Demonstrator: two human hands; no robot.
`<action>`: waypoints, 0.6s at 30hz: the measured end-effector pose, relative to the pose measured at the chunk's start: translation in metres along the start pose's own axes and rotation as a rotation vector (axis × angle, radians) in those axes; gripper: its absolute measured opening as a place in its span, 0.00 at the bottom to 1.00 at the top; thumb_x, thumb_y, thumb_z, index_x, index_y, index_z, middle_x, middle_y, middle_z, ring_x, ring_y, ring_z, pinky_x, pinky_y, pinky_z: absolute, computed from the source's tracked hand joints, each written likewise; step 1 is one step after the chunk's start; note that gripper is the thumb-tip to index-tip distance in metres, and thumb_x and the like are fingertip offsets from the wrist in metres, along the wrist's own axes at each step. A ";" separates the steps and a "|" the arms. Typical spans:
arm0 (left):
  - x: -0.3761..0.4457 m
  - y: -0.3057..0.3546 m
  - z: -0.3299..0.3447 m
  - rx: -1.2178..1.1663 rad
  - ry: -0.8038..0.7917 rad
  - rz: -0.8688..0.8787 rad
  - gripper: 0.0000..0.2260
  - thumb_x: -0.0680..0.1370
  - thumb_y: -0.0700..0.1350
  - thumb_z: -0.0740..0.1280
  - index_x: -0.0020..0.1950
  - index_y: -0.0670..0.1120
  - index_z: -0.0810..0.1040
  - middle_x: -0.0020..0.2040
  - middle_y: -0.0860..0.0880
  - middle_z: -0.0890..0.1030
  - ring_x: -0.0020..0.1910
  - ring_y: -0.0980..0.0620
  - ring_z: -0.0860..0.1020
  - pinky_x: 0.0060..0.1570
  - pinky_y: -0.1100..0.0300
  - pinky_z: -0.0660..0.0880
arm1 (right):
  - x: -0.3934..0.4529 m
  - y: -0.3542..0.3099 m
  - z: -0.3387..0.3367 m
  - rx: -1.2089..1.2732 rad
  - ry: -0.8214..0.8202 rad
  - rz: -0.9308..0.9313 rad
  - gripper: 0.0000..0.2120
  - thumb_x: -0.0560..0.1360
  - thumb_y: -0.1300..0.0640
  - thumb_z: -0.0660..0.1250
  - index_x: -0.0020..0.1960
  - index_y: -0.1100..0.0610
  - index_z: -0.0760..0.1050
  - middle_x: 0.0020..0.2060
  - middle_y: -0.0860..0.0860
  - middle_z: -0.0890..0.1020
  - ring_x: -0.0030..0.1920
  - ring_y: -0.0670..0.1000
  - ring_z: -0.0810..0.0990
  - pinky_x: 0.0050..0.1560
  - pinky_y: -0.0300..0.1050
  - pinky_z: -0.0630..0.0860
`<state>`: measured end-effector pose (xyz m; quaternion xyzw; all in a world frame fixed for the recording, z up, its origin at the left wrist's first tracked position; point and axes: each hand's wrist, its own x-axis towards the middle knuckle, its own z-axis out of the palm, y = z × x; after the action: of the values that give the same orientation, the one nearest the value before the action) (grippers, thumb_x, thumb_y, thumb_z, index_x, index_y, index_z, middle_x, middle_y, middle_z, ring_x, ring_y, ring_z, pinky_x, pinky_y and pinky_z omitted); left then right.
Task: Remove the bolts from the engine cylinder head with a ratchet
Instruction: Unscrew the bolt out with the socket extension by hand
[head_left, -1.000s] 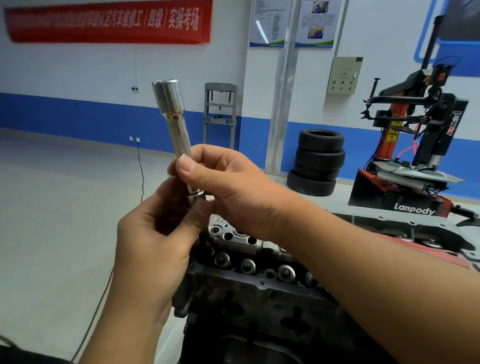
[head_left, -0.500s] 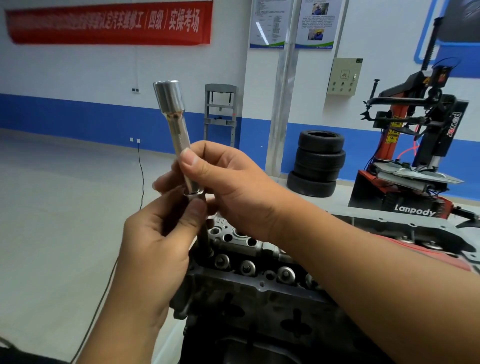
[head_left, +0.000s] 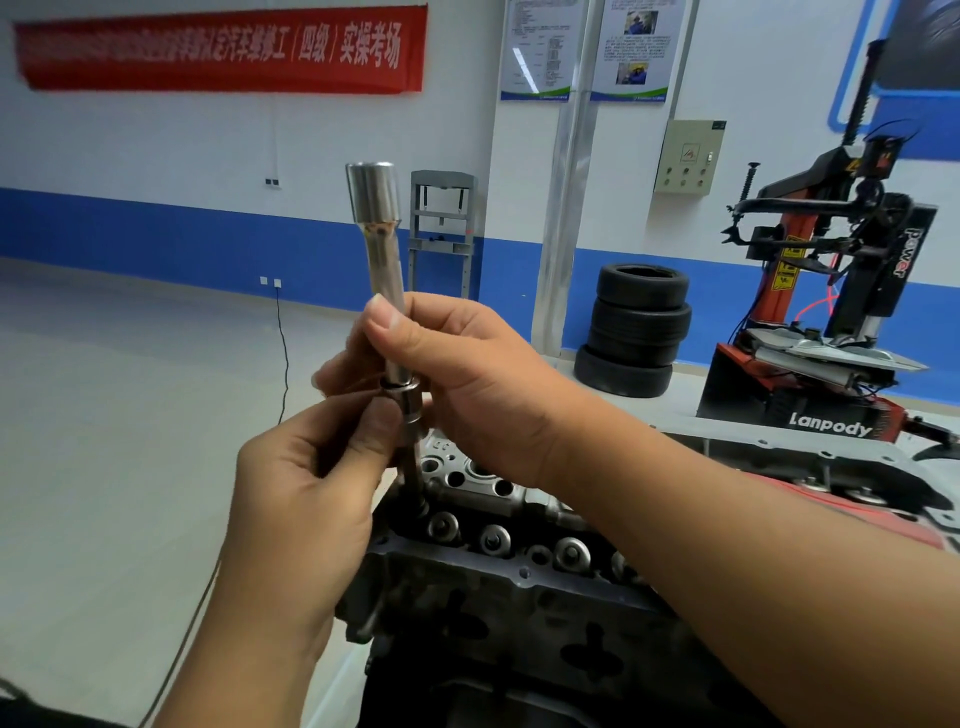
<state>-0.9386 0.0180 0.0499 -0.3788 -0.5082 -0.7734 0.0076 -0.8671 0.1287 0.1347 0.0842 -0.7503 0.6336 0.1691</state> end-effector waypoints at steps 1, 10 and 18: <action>0.000 -0.001 -0.001 -0.006 -0.040 -0.016 0.06 0.78 0.56 0.73 0.53 0.62 0.87 0.49 0.53 0.89 0.50 0.53 0.87 0.51 0.54 0.80 | 0.000 -0.001 0.000 0.006 0.002 0.012 0.12 0.85 0.51 0.62 0.49 0.56 0.79 0.46 0.54 0.86 0.46 0.51 0.85 0.44 0.48 0.81; 0.000 -0.003 0.004 0.008 0.090 0.006 0.13 0.61 0.61 0.76 0.44 0.61 0.86 0.41 0.55 0.88 0.41 0.58 0.86 0.38 0.68 0.79 | 0.004 0.004 0.005 0.089 -0.006 0.018 0.11 0.85 0.49 0.60 0.51 0.55 0.73 0.48 0.58 0.86 0.48 0.59 0.84 0.58 0.62 0.78; -0.001 -0.005 0.001 -0.017 -0.014 -0.028 0.06 0.79 0.53 0.71 0.53 0.60 0.87 0.49 0.51 0.89 0.51 0.50 0.87 0.54 0.51 0.79 | 0.002 -0.001 0.002 0.036 -0.003 0.038 0.18 0.87 0.46 0.55 0.50 0.54 0.77 0.48 0.54 0.86 0.45 0.50 0.84 0.42 0.44 0.79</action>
<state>-0.9397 0.0206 0.0460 -0.3770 -0.5070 -0.7751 -0.0101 -0.8689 0.1265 0.1362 0.0739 -0.7404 0.6500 0.1544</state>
